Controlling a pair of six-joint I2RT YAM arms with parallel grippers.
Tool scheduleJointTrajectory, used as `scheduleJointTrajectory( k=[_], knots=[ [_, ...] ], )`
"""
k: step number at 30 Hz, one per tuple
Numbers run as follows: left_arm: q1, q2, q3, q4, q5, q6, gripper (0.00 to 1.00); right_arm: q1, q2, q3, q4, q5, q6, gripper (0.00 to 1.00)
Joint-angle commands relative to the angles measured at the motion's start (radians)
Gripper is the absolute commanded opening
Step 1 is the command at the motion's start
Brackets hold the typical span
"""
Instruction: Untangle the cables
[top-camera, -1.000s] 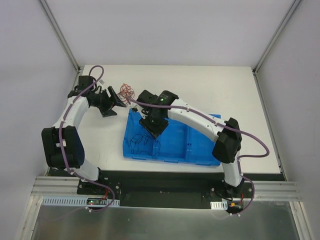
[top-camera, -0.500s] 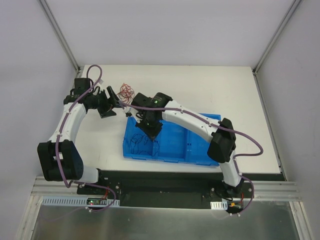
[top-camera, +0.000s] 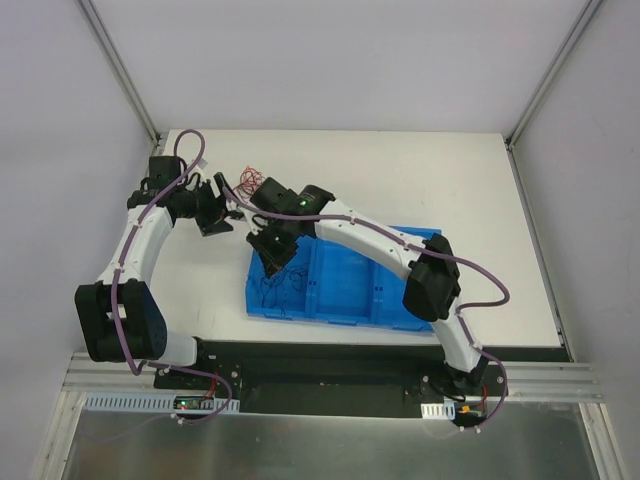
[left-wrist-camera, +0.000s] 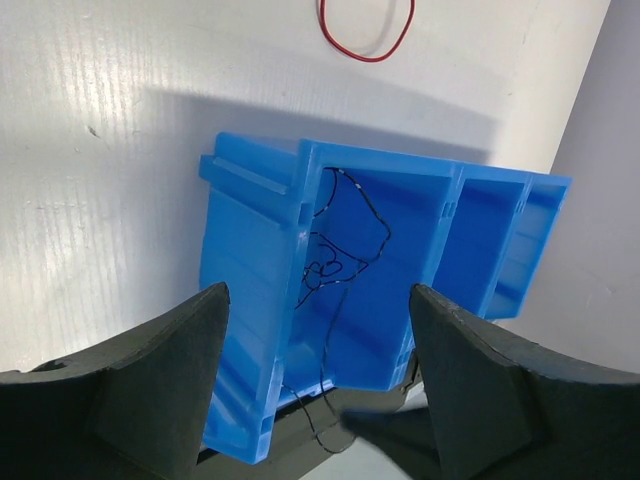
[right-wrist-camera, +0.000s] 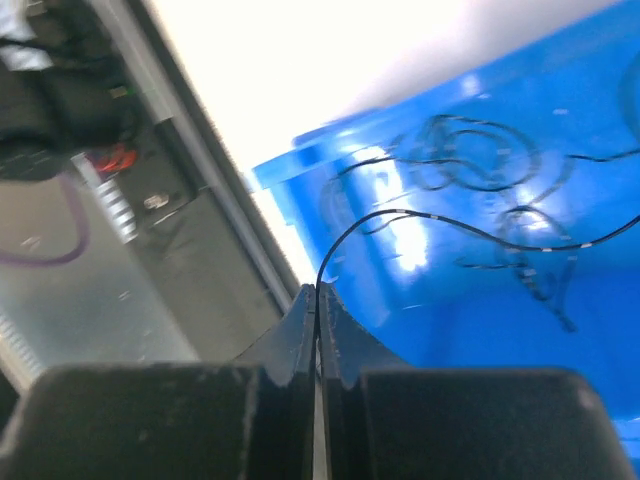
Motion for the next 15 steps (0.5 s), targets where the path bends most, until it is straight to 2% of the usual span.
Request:
scheduleJointTrajectory(
  k=[1,3,8,15],
  knots=[
    [-0.006,-0.009,0.013,-0.011,0.049,0.010,0.71,-0.034,-0.040,-0.094,0.224,0.247,0.012,0.00],
    [-0.006,-0.009,0.021,-0.012,0.055,0.005,0.71,-0.041,0.009,-0.039,0.209,0.326,0.020,0.00],
    [-0.007,-0.015,0.031,-0.020,0.057,0.007,0.71,-0.052,0.133,0.076,0.149,0.364,0.021,0.00],
    [-0.006,-0.027,0.030,-0.020,0.009,0.033,0.72,-0.054,0.119,0.044,0.132,0.350,0.040,0.03]
  ],
)
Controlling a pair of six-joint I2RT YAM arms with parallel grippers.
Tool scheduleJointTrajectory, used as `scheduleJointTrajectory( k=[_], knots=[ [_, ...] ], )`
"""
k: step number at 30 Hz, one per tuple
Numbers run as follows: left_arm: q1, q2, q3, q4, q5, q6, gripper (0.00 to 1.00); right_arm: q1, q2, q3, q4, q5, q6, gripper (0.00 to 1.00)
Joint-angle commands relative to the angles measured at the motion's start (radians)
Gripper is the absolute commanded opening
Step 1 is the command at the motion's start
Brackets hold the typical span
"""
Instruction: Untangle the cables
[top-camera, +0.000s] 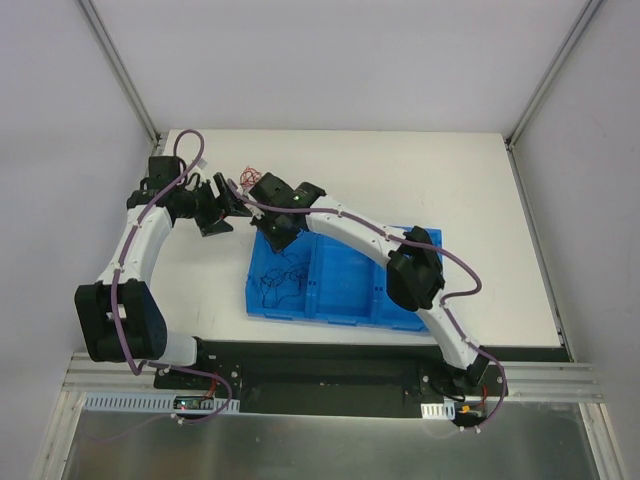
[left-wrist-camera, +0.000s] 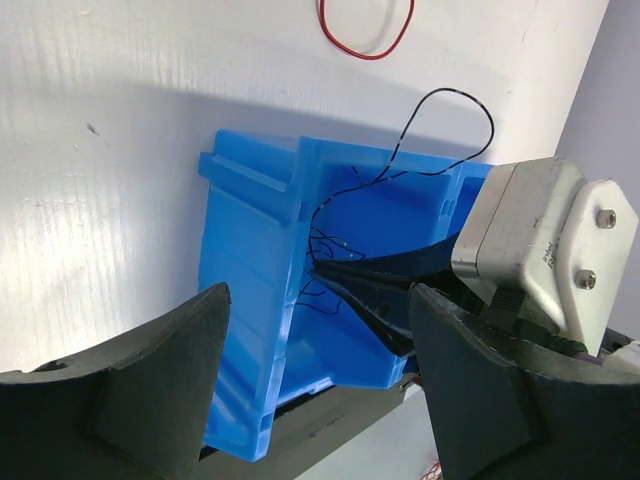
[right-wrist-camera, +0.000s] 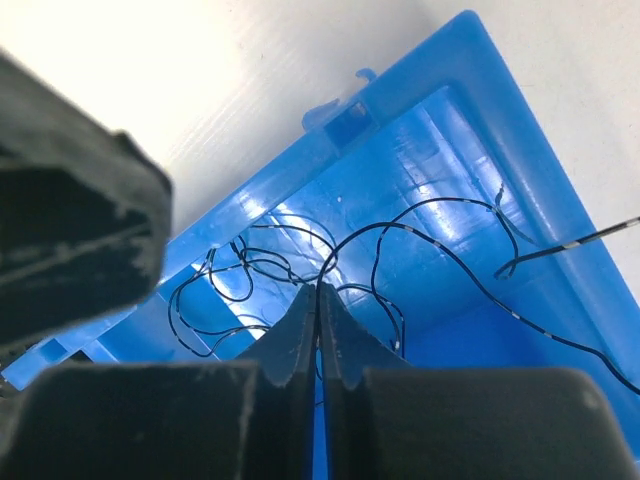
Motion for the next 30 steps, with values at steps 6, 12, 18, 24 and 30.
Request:
scheduleJointTrajectory(
  k=[6,12,18,24,30],
  knots=[
    [0.005,0.007,0.074,-0.023,-0.047,0.054,0.72,-0.006,-0.100,0.099,-0.136,-0.114,0.028,0.31],
    [0.013,0.067,0.135,-0.023,-0.030,0.038,0.72,-0.037,-0.265,0.026,-0.167,-0.182,0.051,0.52],
    [-0.042,0.118,0.191,0.020,0.108,0.071,0.61,-0.143,-0.457,-0.144,-0.101,-0.221,0.174,0.59],
    [-0.169,0.145,0.215,0.020,0.082,0.058,0.66,-0.261,-0.612,-0.331,0.003,-0.268,0.264,0.59],
    [-0.226,0.208,0.185,0.020,0.044,0.017,0.56,-0.316,-0.653,-0.371,0.013,-0.272,0.266,0.59]
  ],
)
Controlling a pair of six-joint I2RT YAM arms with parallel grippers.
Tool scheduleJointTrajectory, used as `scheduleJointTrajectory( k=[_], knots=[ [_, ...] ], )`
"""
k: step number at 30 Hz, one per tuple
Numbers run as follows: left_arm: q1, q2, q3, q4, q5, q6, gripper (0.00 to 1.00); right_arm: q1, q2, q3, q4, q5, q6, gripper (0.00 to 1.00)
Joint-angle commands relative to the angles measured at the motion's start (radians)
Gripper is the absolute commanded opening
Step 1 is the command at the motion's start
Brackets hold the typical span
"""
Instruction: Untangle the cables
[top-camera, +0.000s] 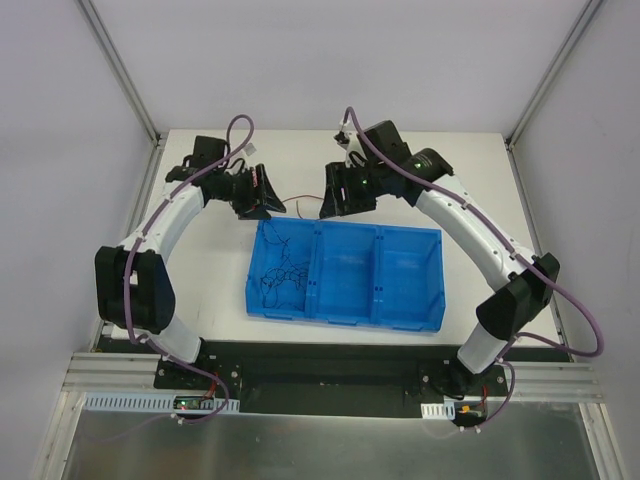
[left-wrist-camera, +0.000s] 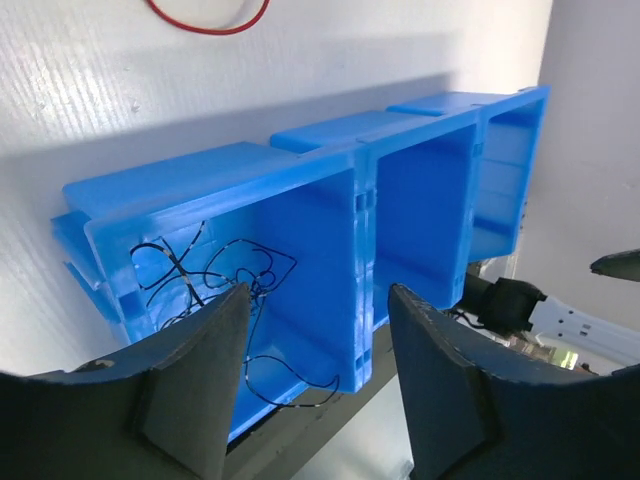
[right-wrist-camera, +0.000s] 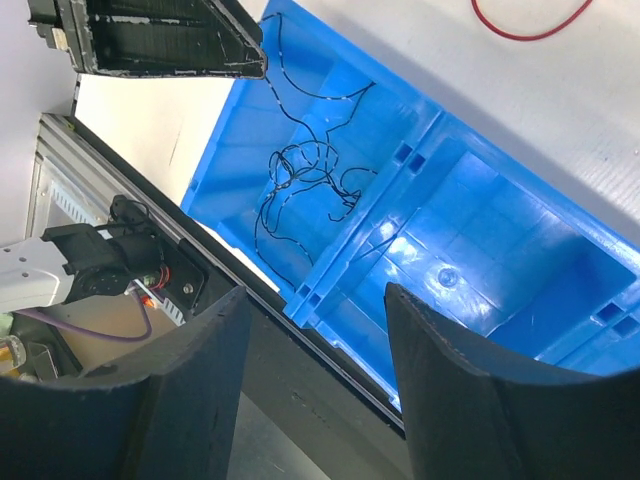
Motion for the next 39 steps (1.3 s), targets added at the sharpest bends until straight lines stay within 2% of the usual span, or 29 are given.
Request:
scheduleJointTrajectory(
  k=[1,5,8,14,18,20,24,31,36,39],
  knots=[
    [-0.028,0.033,-0.024,0.007,-0.030,-0.025,0.55,-0.015,-0.048,-0.022,0.038,-0.031,0.029,0.58],
    [-0.076,0.017,-0.101,0.007,-0.063,-0.019,0.56,-0.026,-0.051,-0.022,0.039,-0.057,0.020,0.57],
    [-0.079,-0.012,-0.094,0.005,-0.083,-0.010,0.59,-0.036,-0.059,-0.020,0.032,-0.062,0.018,0.57],
    [-0.060,-0.016,0.082,0.007,-0.228,-0.002,0.74,-0.064,-0.094,-0.014,-0.010,-0.067,0.011,0.57],
    [0.038,0.055,0.204,0.010,-0.340,-0.064,0.76,-0.095,-0.157,-0.046,-0.060,-0.030,-0.011,0.57],
    [0.100,0.117,0.257,0.013,-0.368,-0.119,0.73,-0.108,-0.213,-0.080,-0.079,-0.006,-0.014,0.57],
    [0.190,0.282,0.360,0.014,-0.276,-0.205,0.58,-0.147,-0.295,-0.169,-0.082,0.019,-0.003,0.57],
    [0.225,0.494,0.484,0.036,-0.166,-0.295,0.60,-0.168,-0.359,-0.239,-0.071,0.048,0.029,0.57],
    [0.213,0.562,0.462,0.105,-0.109,-0.344,0.61,-0.171,-0.382,-0.262,-0.065,0.065,0.057,0.57],
    [0.188,0.596,0.433,0.172,-0.048,-0.393,0.59,-0.171,-0.402,-0.281,-0.050,0.067,0.075,0.57]
  ],
)
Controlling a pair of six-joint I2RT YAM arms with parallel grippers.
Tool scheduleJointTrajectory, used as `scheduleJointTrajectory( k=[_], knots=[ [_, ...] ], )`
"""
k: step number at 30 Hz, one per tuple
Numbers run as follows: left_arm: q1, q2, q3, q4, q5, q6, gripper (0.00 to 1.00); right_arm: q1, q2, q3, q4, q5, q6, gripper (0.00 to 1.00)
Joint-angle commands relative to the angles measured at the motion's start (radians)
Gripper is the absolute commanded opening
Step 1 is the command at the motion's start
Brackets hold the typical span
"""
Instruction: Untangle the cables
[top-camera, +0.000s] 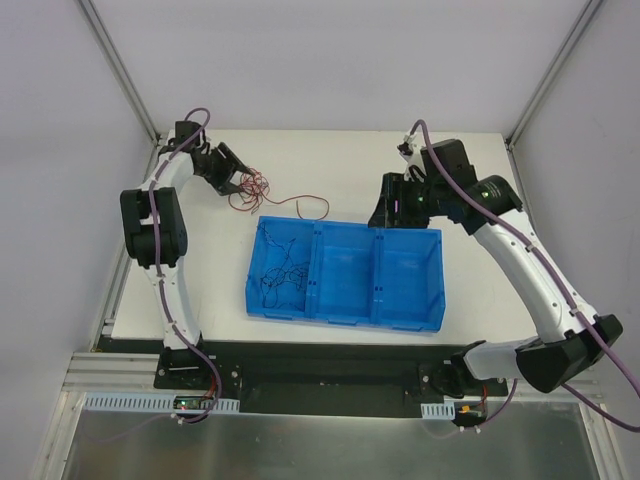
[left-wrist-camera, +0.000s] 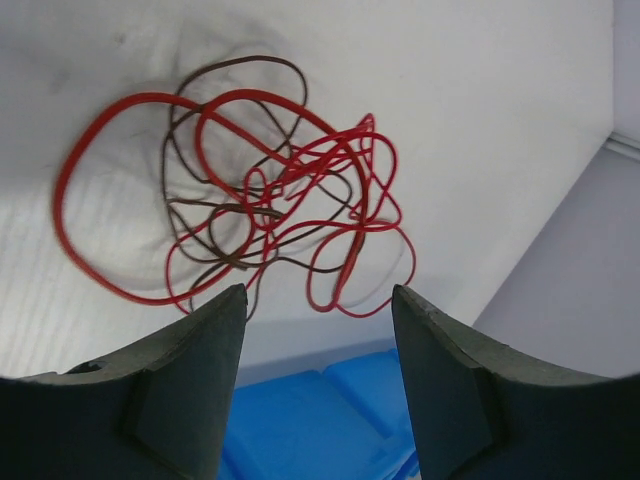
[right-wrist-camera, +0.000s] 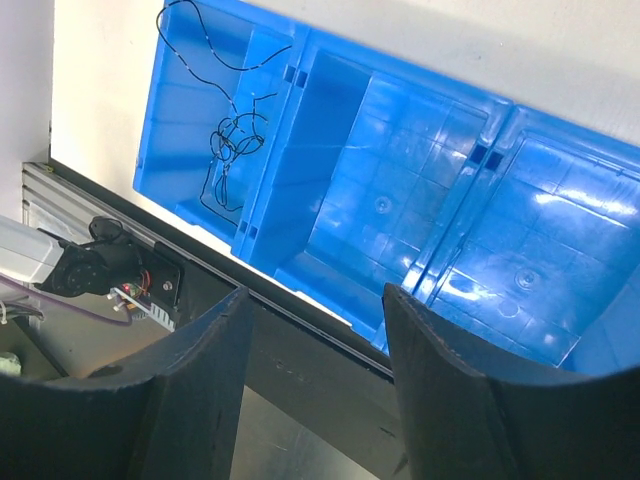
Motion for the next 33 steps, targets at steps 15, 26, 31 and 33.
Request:
scheduleJointTrajectory(
  k=[15,26,31,33],
  knots=[
    [-0.089,0.096,0.034,0.222,0.081,-0.162,0.36,-0.002,-0.057,-0.012,0.040,-0.020,0.106,0.56],
    [-0.119,-0.042,0.052,0.231,0.104,-0.093,0.00,-0.004,0.083,0.028,0.173,-0.025,0.213,0.55],
    [-0.172,-0.068,0.150,0.234,0.225,-0.093,0.00,-0.013,0.237,0.112,0.377,-0.016,0.357,0.62],
    [-0.192,-0.097,0.138,0.252,0.250,-0.118,0.00,-0.015,0.335,0.214,0.394,-0.055,0.383,0.63]
  ],
)
